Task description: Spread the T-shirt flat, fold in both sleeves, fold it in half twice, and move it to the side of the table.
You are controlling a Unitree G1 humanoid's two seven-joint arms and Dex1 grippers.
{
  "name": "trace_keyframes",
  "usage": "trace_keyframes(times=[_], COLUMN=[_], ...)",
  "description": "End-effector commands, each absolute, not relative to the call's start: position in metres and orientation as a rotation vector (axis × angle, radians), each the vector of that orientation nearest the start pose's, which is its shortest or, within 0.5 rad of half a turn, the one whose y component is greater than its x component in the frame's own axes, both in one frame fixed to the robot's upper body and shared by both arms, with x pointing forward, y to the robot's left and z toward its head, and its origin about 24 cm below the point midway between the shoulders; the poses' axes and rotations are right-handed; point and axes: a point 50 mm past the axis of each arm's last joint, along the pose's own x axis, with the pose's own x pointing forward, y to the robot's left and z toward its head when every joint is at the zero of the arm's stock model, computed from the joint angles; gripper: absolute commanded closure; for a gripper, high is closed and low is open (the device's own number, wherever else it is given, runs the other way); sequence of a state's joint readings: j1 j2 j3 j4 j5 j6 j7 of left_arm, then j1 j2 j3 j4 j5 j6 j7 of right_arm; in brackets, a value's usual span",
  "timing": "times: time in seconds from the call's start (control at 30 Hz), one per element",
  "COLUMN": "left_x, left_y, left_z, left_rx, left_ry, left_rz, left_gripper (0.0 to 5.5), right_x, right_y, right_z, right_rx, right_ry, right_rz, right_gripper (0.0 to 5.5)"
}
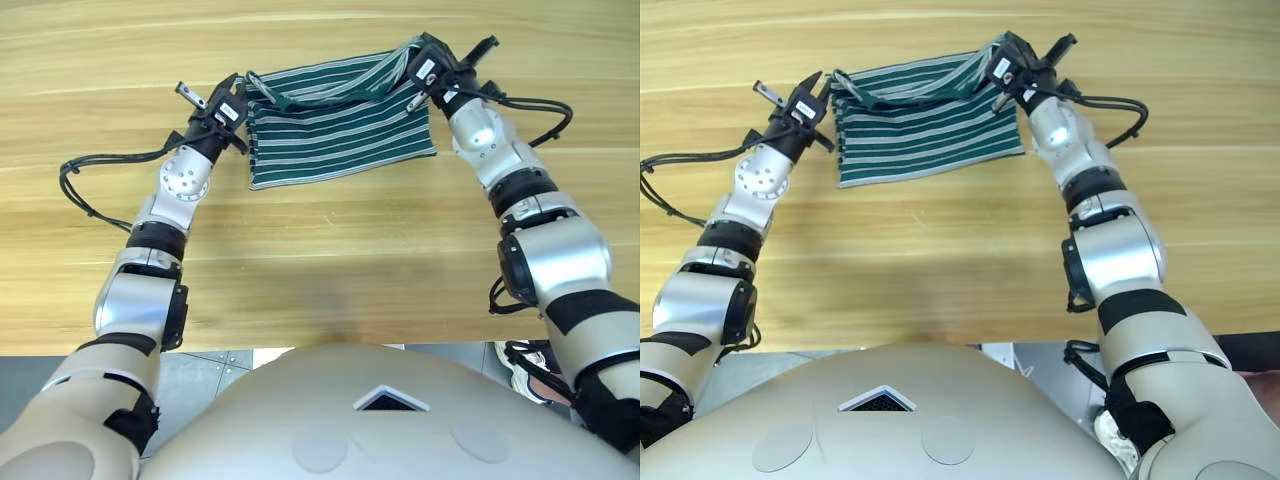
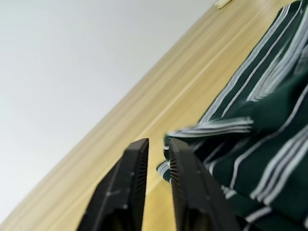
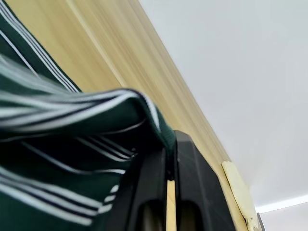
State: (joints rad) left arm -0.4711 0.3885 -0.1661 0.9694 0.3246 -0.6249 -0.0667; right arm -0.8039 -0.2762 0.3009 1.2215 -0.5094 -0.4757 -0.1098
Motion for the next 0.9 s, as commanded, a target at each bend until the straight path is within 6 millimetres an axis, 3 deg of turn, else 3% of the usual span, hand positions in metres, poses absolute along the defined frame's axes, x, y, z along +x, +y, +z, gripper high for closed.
trace_keyframes(times=[0.03, 0.37, 0.5, 0.57, 0.63, 0.7, 0.73, 0.8, 0.9], left_x=[0.316, 0.328, 0.322, 0.313, 0.301, 0.293, 0.291, 0.290, 0.290], left_y=[0.203, 0.224, 0.227, 0.235, 0.246, 0.257, 0.261, 0.264, 0.262], left_z=[0.009, 0.010, 0.009, 0.005, 0.001, 0.003, 0.006, 0.014, 0.024], left_rx=[0.691, 0.658, 0.637, 0.619, 0.583, 0.540, 0.522, 0.497, 0.489], left_ry=[0.016, 0.121, 0.093, 0.079, 0.063, 0.033, 0.005, -0.047, -0.112], left_rz=[-0.327, -0.176, -0.167, -0.129, -0.063, 0.008, 0.034, 0.066, 0.069], left_gripper=[4.05, 2.51, 1.86, 1.46, 1.46, 1.46, 1.46, 1.46, 1.46], right_x=[0.371, 0.373, 0.379, 0.372, 0.342, 0.308, 0.293, 0.275, 0.277], right_y=[-0.142, -0.147, -0.147, -0.120, -0.065, -0.027, -0.020, -0.025, -0.045], right_z=[0.049, 0.045, 0.055, 0.051, 0.029, 0.003, -0.014, -0.041, -0.048], right_rx=[-0.974, -0.978, -0.935, -0.930, -1.027, -1.109, -1.161, -1.269, -1.323], right_ry=[-0.040, 0.011, 0.001, -0.088, -0.244, -0.304, -0.256, -0.143, -0.054], right_rz=[0.340, 0.260, 0.184, 0.287, 0.557, 0.808, 0.934, 1.107, 1.159], right_gripper=[4.78, 3.08, 2.40, 2.18, 2.18, 2.18, 2.18, 2.18, 2.18])
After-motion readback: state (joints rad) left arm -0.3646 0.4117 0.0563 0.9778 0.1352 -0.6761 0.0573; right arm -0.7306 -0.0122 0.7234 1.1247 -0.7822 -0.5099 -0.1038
